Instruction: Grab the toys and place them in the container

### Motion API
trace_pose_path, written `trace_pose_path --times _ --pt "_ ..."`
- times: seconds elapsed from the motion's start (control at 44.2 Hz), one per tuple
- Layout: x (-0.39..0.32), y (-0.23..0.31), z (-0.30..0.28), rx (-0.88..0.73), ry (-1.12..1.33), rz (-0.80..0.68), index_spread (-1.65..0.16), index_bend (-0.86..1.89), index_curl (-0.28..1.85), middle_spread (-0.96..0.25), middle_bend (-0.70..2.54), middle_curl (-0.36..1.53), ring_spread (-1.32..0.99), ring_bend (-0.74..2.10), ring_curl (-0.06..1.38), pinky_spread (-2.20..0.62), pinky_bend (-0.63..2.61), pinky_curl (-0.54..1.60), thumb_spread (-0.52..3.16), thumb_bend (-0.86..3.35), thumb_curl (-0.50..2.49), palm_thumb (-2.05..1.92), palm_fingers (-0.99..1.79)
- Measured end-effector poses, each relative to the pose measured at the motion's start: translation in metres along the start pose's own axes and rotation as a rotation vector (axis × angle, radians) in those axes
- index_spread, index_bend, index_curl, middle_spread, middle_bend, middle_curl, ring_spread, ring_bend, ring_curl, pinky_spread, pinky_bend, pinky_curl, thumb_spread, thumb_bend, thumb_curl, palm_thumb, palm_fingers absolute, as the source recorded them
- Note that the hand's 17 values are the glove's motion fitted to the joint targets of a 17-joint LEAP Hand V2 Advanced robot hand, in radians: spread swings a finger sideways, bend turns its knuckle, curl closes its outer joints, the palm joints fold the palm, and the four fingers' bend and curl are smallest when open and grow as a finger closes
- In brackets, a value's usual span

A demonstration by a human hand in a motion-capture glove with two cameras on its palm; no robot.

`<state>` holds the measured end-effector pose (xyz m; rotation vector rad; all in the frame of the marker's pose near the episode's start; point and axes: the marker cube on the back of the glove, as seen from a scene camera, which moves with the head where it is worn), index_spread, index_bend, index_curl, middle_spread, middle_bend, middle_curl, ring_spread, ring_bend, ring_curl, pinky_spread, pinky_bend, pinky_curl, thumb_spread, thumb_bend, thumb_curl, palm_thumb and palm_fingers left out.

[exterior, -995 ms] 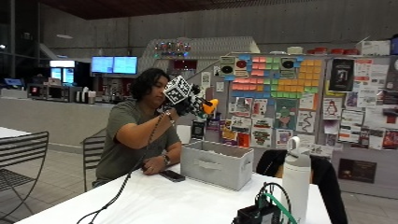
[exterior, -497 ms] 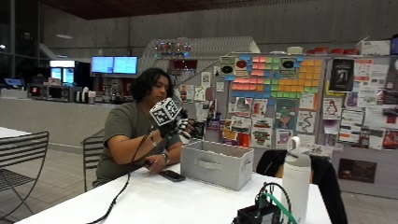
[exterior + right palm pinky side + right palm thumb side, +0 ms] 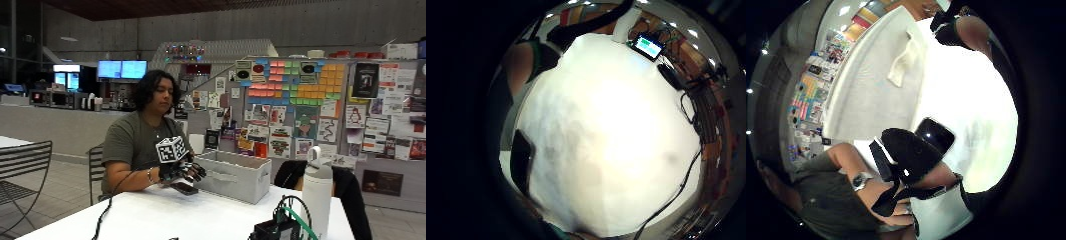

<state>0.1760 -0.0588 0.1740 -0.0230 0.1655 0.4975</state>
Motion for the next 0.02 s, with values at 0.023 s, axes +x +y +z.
trace_pose_path --times 0.023 --pt "0.0000 0.0008 0.0012 0.003 0.000 0.000 -0.44 0.45 0.58 -0.18 0.47 0.46 -0.32 0.97 0.44 -0.16 0.77 0.59 1.17 -0.06 0.25 -0.08 0.10"
